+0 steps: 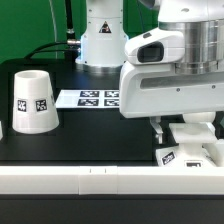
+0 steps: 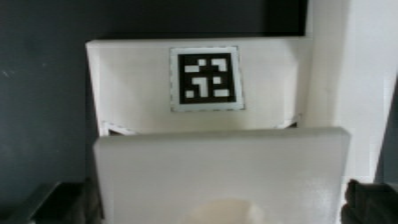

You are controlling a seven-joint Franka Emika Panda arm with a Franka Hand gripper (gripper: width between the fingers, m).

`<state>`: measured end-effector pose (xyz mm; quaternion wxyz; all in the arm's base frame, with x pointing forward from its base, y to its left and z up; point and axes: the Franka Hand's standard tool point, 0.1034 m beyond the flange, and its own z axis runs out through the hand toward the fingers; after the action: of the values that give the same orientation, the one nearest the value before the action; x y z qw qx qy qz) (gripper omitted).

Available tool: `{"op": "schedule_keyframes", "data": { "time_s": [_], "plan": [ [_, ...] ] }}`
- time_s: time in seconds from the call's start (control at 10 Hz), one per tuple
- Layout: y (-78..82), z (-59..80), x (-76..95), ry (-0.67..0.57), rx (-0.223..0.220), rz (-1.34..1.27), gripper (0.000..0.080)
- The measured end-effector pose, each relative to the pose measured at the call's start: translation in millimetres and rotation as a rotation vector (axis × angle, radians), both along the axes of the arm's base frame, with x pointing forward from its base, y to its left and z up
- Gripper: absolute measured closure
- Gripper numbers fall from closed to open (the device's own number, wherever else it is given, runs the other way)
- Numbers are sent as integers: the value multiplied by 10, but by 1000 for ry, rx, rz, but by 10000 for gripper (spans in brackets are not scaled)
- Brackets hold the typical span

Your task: Assemble lamp

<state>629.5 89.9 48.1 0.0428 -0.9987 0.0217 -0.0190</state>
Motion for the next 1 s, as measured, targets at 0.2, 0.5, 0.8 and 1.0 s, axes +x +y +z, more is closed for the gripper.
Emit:
{"op": "schedule_keyframes", "data": {
  "time_s": [0.2,0.5,0.8,1.0],
  "plan": [
    [-20,50,-323,-6,-7,-3,101],
    [91,164,-824,11,1,-38,100],
    [402,282,-1239,41,13,-92,100],
    [537,296,-1354,49,11,-76,100]
  ]
}}
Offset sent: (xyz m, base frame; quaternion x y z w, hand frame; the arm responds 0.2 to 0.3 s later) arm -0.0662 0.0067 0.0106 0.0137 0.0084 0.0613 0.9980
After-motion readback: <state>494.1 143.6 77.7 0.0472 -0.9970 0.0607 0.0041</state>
